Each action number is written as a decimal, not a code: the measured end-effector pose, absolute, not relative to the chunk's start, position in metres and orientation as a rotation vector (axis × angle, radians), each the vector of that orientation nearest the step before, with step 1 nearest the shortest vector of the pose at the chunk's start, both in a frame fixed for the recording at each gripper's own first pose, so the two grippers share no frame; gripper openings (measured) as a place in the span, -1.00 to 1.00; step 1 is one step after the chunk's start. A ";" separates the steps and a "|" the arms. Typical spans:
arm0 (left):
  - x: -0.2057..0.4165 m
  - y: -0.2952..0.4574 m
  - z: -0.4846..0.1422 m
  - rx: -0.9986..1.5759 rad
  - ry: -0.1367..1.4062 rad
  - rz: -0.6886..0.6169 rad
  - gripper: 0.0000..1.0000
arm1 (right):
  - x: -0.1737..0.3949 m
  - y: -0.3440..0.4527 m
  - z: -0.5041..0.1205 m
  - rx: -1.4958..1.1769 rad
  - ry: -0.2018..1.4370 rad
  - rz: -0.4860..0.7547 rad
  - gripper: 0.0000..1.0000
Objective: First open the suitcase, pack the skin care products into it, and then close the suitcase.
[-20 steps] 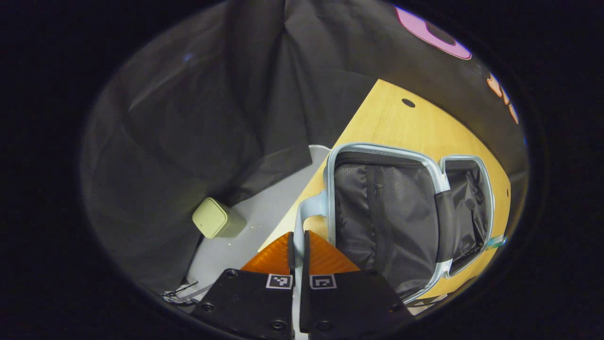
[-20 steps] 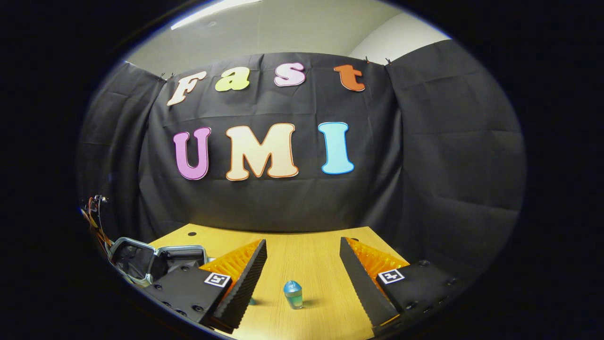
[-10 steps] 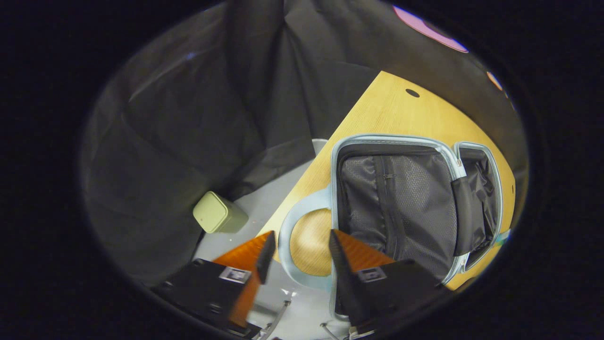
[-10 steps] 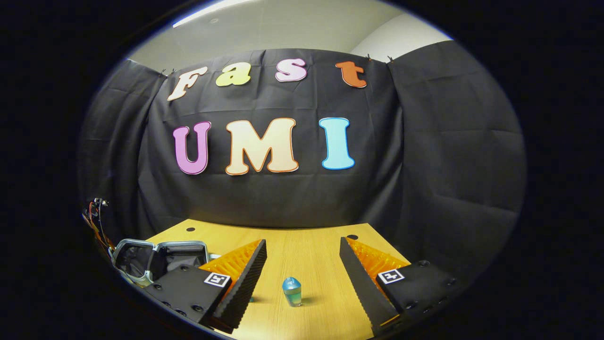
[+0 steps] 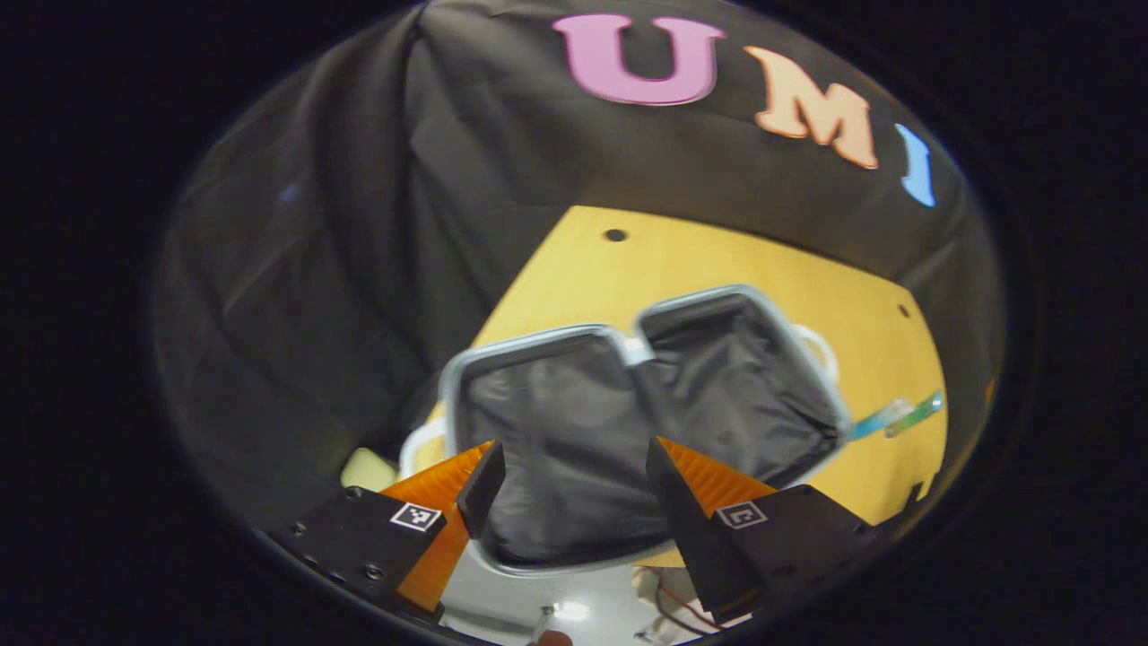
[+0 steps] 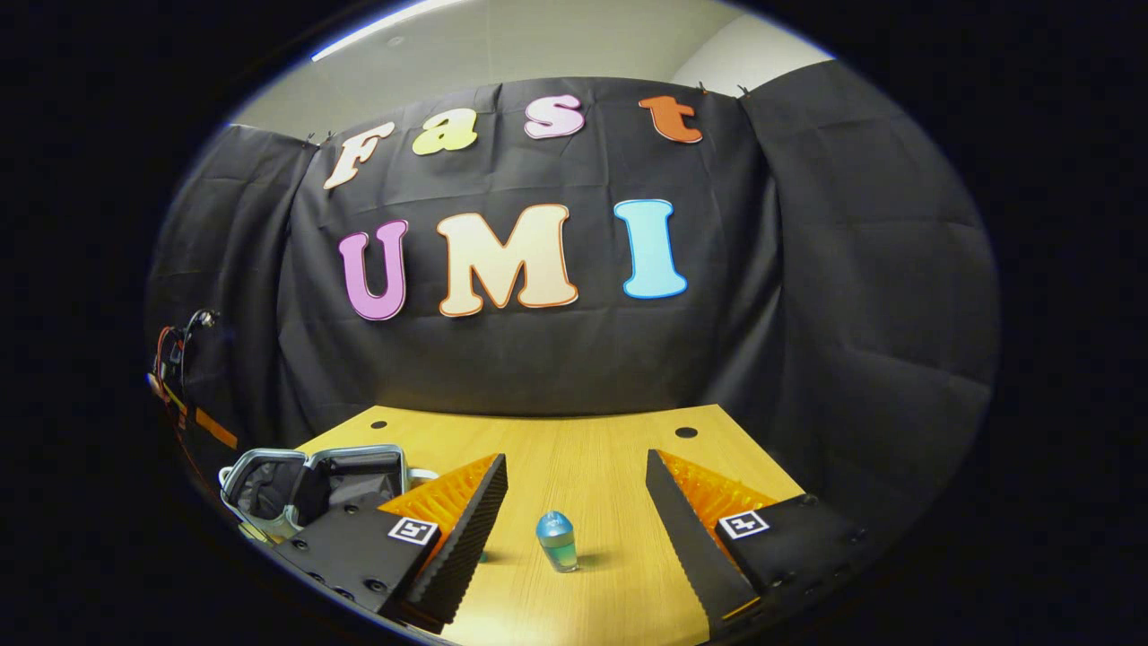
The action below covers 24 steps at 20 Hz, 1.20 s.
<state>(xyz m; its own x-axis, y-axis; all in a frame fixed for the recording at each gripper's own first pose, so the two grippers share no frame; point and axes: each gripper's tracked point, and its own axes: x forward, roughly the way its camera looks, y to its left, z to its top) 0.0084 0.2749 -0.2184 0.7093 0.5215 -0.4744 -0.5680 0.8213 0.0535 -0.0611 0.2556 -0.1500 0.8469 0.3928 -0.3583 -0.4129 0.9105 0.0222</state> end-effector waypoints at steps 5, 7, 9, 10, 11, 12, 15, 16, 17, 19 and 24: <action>0.083 0.134 -0.224 -0.158 0.484 0.372 0.93 | -0.056 0.252 -0.169 -0.030 0.429 0.470 0.86; 0.113 0.098 -0.229 -0.148 0.469 0.318 0.92 | -0.055 0.254 -0.181 -0.031 0.454 0.492 0.94; 0.144 0.063 -0.238 -0.119 0.450 0.268 0.92 | -0.055 0.256 -0.196 -0.034 0.483 0.514 0.94; 0.160 0.048 -0.243 -0.100 0.440 0.240 0.92 | -0.056 0.257 -0.204 -0.034 0.497 0.525 0.95; 0.175 0.034 -0.248 -0.086 0.425 0.206 0.92 | -0.057 0.258 -0.214 -0.032 0.515 0.536 0.95; 0.186 0.022 -0.254 -0.078 0.414 0.175 0.92 | -0.058 0.260 -0.224 -0.028 0.537 0.550 0.95; 0.213 0.002 -0.276 -0.042 0.395 0.132 0.92 | -0.059 0.259 -0.253 -0.024 0.582 0.574 0.95; 0.221 0.002 -0.285 -0.037 0.392 0.137 0.92 | -0.059 0.258 -0.262 -0.020 0.593 0.580 0.95; 0.226 0.001 -0.291 -0.042 0.389 0.143 0.92 | -0.060 0.258 -0.270 -0.012 0.604 0.589 0.95; 0.240 0.002 -0.304 -0.060 0.366 0.156 0.92 | -0.060 0.257 -0.286 -0.011 0.629 0.607 0.95; 0.268 0.010 -0.345 -0.112 0.397 0.198 0.94 | -0.059 0.253 -0.317 -0.018 0.668 0.639 0.95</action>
<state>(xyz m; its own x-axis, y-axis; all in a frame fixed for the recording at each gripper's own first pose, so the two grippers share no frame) 0.2680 0.0098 -0.3453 0.9032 0.1694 -0.3943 -0.2131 0.9746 -0.0692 -0.0587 0.2531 -0.3166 0.6019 0.5463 -0.5825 -0.5577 0.8096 0.1830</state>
